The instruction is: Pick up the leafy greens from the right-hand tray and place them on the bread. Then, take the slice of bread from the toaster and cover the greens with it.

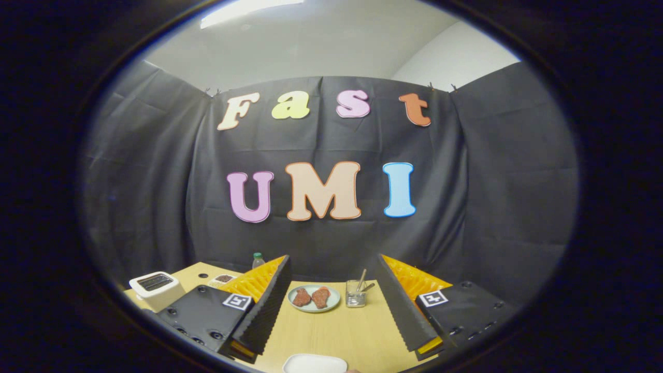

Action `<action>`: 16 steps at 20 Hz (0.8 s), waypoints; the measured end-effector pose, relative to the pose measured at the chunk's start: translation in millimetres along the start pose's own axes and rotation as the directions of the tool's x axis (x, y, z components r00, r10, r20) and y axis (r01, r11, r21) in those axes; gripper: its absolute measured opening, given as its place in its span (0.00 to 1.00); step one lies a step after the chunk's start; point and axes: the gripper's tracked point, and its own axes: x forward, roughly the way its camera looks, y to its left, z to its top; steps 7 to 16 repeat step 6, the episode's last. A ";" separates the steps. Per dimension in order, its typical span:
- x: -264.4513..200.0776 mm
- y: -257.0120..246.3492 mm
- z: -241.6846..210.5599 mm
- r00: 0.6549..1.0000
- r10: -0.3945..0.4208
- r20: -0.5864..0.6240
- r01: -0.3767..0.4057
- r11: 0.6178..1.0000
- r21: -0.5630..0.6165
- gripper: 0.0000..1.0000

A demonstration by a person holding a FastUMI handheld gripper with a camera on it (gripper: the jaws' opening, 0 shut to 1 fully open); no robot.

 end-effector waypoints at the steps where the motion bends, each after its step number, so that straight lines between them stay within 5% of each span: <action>1: 0.1 -0.7 0.8 1.000 -0.002 0.003 0.002 1.000 0.002 1.00; 16: 1.1 -1.3 2.7 1.000 -0.002 0.009 0.002 1.000 -0.004 1.00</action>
